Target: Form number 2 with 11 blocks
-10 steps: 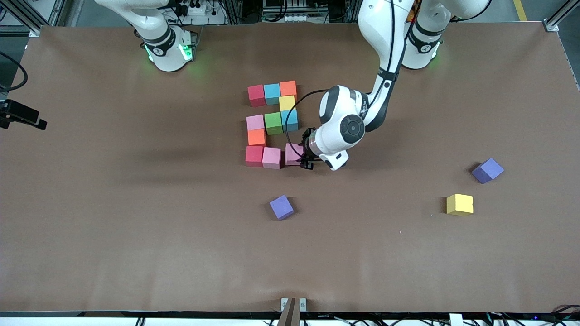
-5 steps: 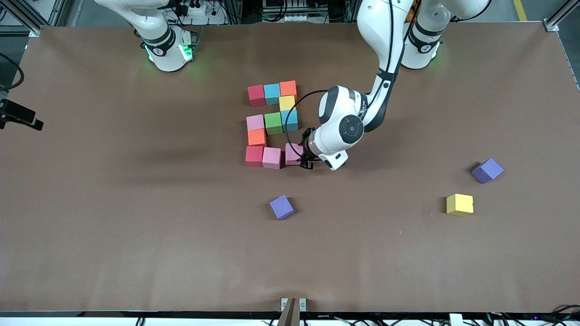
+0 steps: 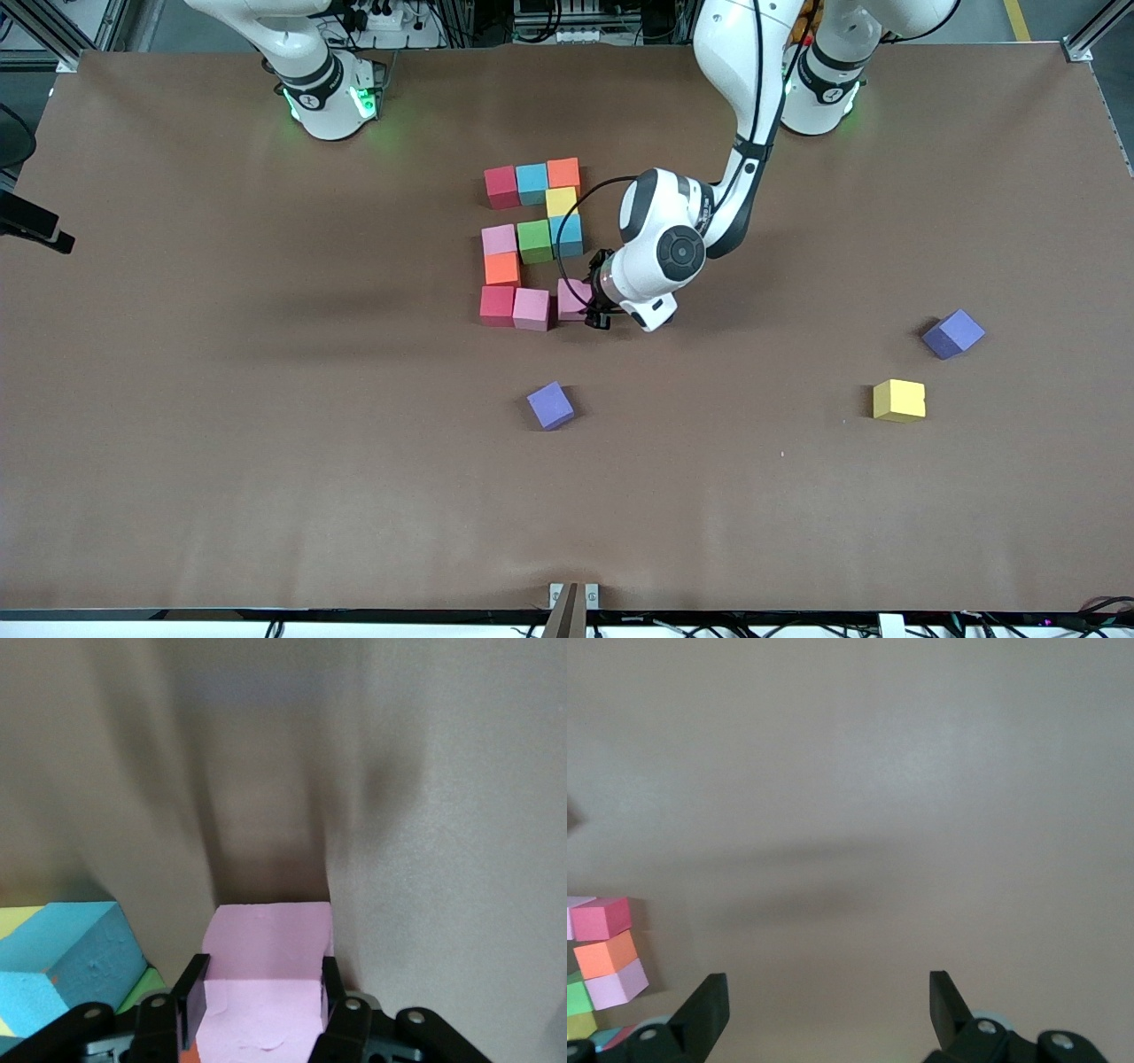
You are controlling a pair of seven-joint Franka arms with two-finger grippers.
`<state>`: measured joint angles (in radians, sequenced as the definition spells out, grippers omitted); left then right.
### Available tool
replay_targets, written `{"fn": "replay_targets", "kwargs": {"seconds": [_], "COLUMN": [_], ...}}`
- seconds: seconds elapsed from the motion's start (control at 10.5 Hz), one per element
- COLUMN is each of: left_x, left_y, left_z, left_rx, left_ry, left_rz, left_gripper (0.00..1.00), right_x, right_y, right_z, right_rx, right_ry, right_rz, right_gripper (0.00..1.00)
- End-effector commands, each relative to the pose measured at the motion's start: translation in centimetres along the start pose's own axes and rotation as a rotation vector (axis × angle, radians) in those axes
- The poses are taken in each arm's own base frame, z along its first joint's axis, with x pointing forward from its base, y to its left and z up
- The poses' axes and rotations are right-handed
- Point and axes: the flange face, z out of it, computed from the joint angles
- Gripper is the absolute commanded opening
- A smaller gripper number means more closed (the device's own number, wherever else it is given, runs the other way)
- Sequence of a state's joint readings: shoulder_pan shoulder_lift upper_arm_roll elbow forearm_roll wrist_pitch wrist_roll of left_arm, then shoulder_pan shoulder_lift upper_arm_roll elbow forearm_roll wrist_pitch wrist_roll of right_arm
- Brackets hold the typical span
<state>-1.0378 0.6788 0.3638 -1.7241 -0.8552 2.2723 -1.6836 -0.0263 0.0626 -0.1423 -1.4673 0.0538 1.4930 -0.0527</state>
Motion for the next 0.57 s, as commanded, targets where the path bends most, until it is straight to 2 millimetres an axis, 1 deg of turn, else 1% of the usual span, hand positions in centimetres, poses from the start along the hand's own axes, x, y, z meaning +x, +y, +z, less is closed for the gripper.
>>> {"fn": "replay_targets", "kwargs": {"seconds": [0.0, 0.1, 0.19, 0.29, 0.38, 0.48], "left_x": [-0.5, -0.7, -1.0, -1.0, -1.1, -1.1], "left_y": [0.3, 0.4, 0.5, 0.6, 0.6, 0.6], "left_z": [0.1, 0.1, 0.0, 0.1, 0.1, 0.1], "left_rx": [0.002, -0.001, -0.004, -0.005, -0.005, -0.005], "left_ry": [-0.005, -0.006, -0.010, -0.012, -0.015, -0.014], "left_rz": [-0.014, -0.013, -0.011, -0.012, -0.013, -0.013], "left_gripper": [0.00, 0.00, 0.00, 0.00, 0.00, 0.00], "right_x": [-0.2, -0.2, -0.2, -0.1, 0.1, 0.2], "right_y": [-3.8, -4.9, -5.2, -5.0, -4.6, -3.7], "right_z": [-0.7, -0.6, -0.7, -2.2, -2.6, -2.5], "right_rx": [-0.015, -0.019, -0.020, -0.020, -0.023, -0.024], "right_ry": [-0.011, -0.012, -0.009, 0.023, 0.032, 0.029], "right_rz": [0.047, 0.026, 0.010, 0.013, 0.022, 0.037], "right_gripper": [1.00, 1.00, 1.00, 1.00, 1.00, 1.00]}}
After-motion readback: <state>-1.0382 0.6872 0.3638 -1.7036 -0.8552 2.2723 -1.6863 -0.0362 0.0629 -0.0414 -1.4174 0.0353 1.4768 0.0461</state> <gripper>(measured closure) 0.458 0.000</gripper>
